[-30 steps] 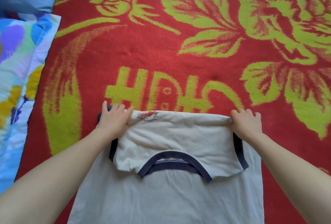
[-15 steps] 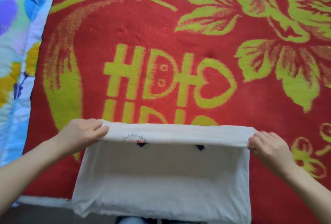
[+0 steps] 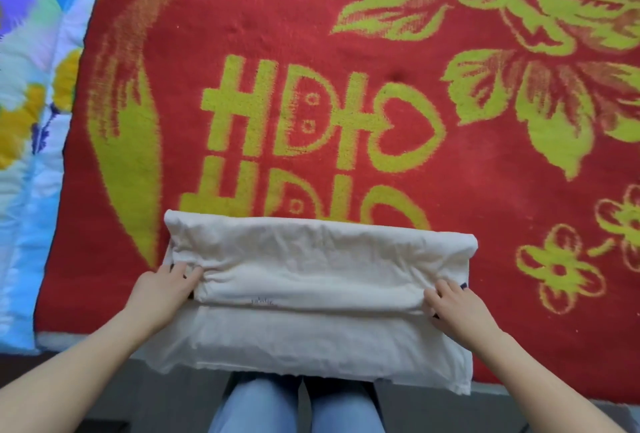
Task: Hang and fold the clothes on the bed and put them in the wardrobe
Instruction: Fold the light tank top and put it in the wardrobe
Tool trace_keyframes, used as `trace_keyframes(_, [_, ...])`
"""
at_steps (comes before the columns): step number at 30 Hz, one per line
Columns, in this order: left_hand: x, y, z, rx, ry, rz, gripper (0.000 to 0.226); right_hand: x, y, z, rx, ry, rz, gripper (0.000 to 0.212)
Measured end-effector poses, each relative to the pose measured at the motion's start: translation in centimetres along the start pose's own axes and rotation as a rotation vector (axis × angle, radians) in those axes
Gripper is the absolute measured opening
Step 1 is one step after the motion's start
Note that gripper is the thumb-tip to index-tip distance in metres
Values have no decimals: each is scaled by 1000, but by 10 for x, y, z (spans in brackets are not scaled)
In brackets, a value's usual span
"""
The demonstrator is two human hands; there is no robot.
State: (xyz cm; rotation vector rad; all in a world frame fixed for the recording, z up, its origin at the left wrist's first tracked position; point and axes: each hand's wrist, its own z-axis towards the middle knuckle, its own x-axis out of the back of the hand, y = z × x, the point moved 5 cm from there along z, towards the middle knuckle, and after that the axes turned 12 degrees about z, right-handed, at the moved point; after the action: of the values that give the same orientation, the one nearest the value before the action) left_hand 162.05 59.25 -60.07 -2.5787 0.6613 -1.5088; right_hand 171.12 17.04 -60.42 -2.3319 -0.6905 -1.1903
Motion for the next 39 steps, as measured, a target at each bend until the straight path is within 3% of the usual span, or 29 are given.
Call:
trace_keyframes(3, [-25,4,-3,145,-512,20,54,1,0,7,-195,-47,51,34])
trace_keyframes(4, [-23,4,0,161,-518,-2,49,6,0,10,-262,-16,83,29])
trace_keyframes(5, [-15,5,5,170,-461,-7,42,11,-1,13,-297,18,124,25])
trace_keyframes(9, [34,0,33,219,223,-45,33,30,-7,31,-314,238,186,37])
trace_keyframes(10, [38,-3,40,241,261,-68,37,32,-7,39,-335,256,184,41])
trace_keyframes(13, [21,-21,65,333,-19,-127,66,32,1,60,-414,178,136,55])
trace_keyframes(14, [13,-26,69,352,-145,-104,63,29,7,63,-441,114,105,56])
trace_keyframes(16, [6,-34,74,328,-212,-59,34,26,19,66,-463,38,32,47])
trace_keyframes(18, [7,-43,72,274,-170,-49,13,30,30,66,-465,17,-6,32])
trace_keyframes(23, [40,-72,63,215,42,-176,7,59,48,69,-411,14,-52,20])
trace_keyframes(30, [101,-112,67,313,346,-311,3,123,74,60,-531,277,205,10])
trace_keyframes(33, [108,-101,63,215,390,-303,6,122,68,50,-487,204,216,10])
trace_keyframes(35, [104,-96,52,203,435,-327,1,116,60,36,-415,231,146,13])
trace_keyframes(39, [81,-78,12,0,539,-262,2,102,35,-11,-13,587,-5,23])
